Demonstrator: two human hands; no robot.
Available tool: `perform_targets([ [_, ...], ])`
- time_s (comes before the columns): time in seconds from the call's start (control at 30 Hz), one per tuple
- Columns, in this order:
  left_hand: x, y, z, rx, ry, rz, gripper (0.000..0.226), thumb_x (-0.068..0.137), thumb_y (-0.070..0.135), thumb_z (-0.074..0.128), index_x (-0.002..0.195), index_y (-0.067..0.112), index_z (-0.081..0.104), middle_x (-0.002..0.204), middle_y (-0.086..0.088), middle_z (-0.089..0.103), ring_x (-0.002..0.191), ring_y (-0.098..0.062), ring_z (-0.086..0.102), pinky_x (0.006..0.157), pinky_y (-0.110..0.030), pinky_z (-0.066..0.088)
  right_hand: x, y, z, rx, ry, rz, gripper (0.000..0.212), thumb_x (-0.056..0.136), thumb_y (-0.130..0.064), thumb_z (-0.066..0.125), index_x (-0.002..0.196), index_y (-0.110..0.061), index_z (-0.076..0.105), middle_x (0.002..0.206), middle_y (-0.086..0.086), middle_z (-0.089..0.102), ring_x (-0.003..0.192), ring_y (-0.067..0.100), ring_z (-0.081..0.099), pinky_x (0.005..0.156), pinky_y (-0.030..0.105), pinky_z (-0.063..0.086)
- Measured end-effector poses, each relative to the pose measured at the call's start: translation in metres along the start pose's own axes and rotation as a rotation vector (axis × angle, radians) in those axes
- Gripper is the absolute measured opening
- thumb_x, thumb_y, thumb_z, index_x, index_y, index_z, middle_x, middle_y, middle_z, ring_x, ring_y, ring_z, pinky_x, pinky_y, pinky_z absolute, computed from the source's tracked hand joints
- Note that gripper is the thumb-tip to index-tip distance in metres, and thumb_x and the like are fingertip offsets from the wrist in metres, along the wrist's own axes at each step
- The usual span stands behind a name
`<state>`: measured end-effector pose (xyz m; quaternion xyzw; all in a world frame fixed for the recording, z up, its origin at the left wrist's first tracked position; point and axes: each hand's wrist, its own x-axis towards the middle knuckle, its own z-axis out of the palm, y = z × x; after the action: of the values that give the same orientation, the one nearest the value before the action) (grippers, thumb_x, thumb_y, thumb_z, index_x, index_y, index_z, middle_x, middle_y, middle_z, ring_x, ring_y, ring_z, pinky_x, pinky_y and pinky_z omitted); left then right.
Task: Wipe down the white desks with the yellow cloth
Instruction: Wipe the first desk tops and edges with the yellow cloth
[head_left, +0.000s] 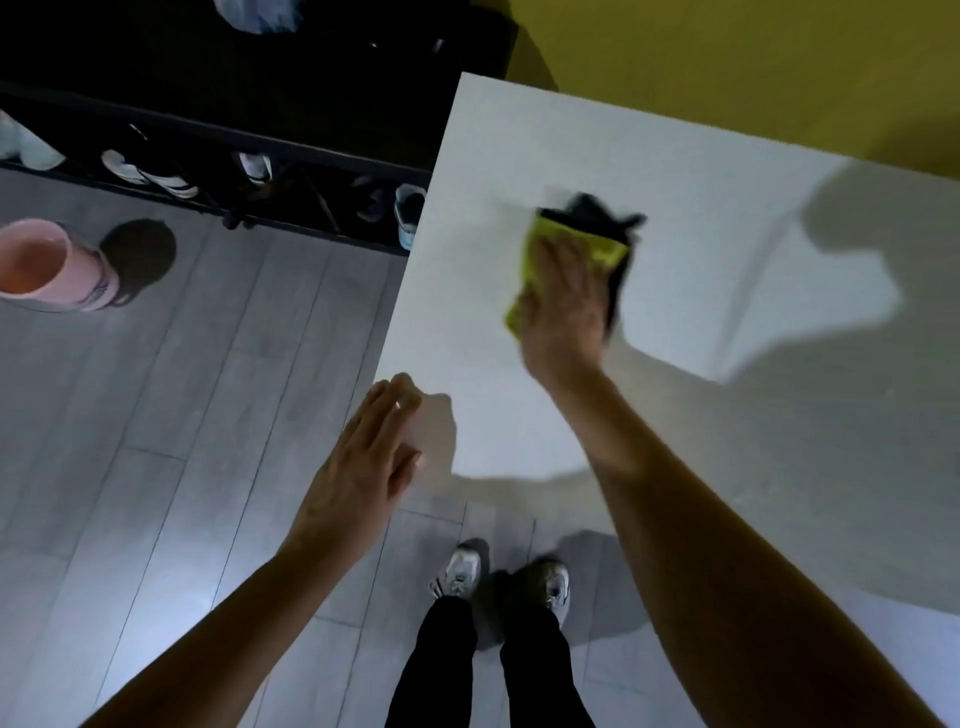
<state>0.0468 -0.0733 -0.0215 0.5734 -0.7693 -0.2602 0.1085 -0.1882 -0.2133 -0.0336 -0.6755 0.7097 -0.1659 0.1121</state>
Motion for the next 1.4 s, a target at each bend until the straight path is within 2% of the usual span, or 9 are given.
perform_targets([
  [0.17,0.001,0.004,-0.005,0.002,0.013,-0.078,0.059,0.091,0.024,0.074,0.142,0.006,0.051,0.157,-0.014,0.039,0.137,-0.038,0.051,0.088,-0.055,0.062,-0.005,-0.095,0.037,0.020,-0.105,-0.308,0.056,0.099,-0.028,0.044,0.153,-0.017,0.038,0.160,0.004,0.033,0.151,0.024,0.021,0.124,0.047,0.010],
  [0.3,0.002,0.004,-0.009,0.090,0.053,-0.070,0.054,0.084,0.026,0.083,0.129,0.006,0.060,0.140,-0.018,0.051,0.120,-0.040,0.060,0.079,-0.052,0.064,-0.019,-0.077,0.028,0.068,-0.086,-0.313,0.055,0.095,-0.022,0.048,0.150,-0.015,0.044,0.156,0.004,0.040,0.149,0.024,0.029,0.123,0.047,0.017],
  [0.5,-0.001,0.004,-0.009,0.082,0.092,-0.024,0.033,0.096,0.006,0.056,0.128,0.001,0.063,0.138,-0.019,0.057,0.123,-0.040,0.061,0.094,-0.054,0.059,-0.093,0.022,-0.020,0.101,0.155,-0.020,0.051,0.090,-0.012,0.055,0.141,-0.012,0.055,0.147,0.008,0.051,0.142,0.026,0.041,0.116,0.049,0.031],
  [0.6,-0.002,0.003,-0.009,0.051,0.067,-0.076,0.039,0.095,-0.002,0.056,0.134,0.000,0.059,0.143,-0.020,0.055,0.126,-0.042,0.059,0.103,-0.059,0.053,-0.125,0.062,-0.034,0.079,0.250,0.169,0.048,0.094,-0.013,0.050,0.142,-0.006,0.053,0.150,0.015,0.047,0.144,0.032,0.038,0.119,0.048,0.028],
  [0.7,-0.001,0.004,-0.013,0.005,0.071,-0.088,0.037,0.097,0.002,0.051,0.134,0.002,0.057,0.139,-0.019,0.056,0.121,-0.041,0.061,0.101,-0.060,0.054,-0.124,0.047,-0.026,0.061,0.250,0.336,0.049,0.098,-0.014,0.050,0.146,-0.007,0.048,0.155,0.015,0.041,0.147,0.031,0.032,0.121,0.047,0.022],
  [0.9,0.002,0.005,-0.019,-0.085,0.110,-0.153,0.037,0.102,0.002,0.050,0.138,0.006,0.050,0.135,-0.016,0.057,0.116,-0.034,0.060,0.099,-0.049,0.051,-0.122,-0.054,0.020,0.099,0.087,0.001,0.055,0.094,-0.016,0.045,0.148,-0.012,0.046,0.155,0.010,0.042,0.149,0.028,0.030,0.123,0.052,0.020],
  [1.03,0.007,0.014,-0.016,-0.209,0.229,-0.216,0.033,0.103,0.004,0.047,0.137,0.006,0.047,0.140,-0.018,0.044,0.110,-0.022,0.055,0.099,-0.040,0.052,-0.134,-0.108,0.046,0.191,0.067,-0.182,0.043,0.098,-0.022,0.058,0.139,-0.013,0.057,0.148,0.009,0.051,0.145,0.026,0.037,0.120,0.051,0.026],
  [1.17,0.010,0.033,0.001,-0.106,0.411,-0.222,0.031,0.101,0.004,0.045,0.131,0.002,0.052,0.141,-0.023,0.046,0.120,-0.036,0.049,0.099,-0.035,0.040,-0.143,-0.095,0.048,0.194,0.036,-0.280,0.050,0.096,-0.028,0.062,0.143,-0.013,0.054,0.153,0.009,0.046,0.149,0.024,0.030,0.122,0.048,0.020],
  [1.4,0.017,0.064,0.031,-0.103,0.320,-0.081,0.033,0.105,0.006,0.043,0.136,0.002,0.051,0.142,-0.020,0.052,0.127,-0.037,0.050,0.109,-0.051,0.042,-0.181,-0.005,0.012,0.163,0.092,-0.184,0.055,0.091,-0.026,0.064,0.143,-0.011,0.052,0.151,0.008,0.047,0.147,0.024,0.034,0.122,0.048,0.024],
])
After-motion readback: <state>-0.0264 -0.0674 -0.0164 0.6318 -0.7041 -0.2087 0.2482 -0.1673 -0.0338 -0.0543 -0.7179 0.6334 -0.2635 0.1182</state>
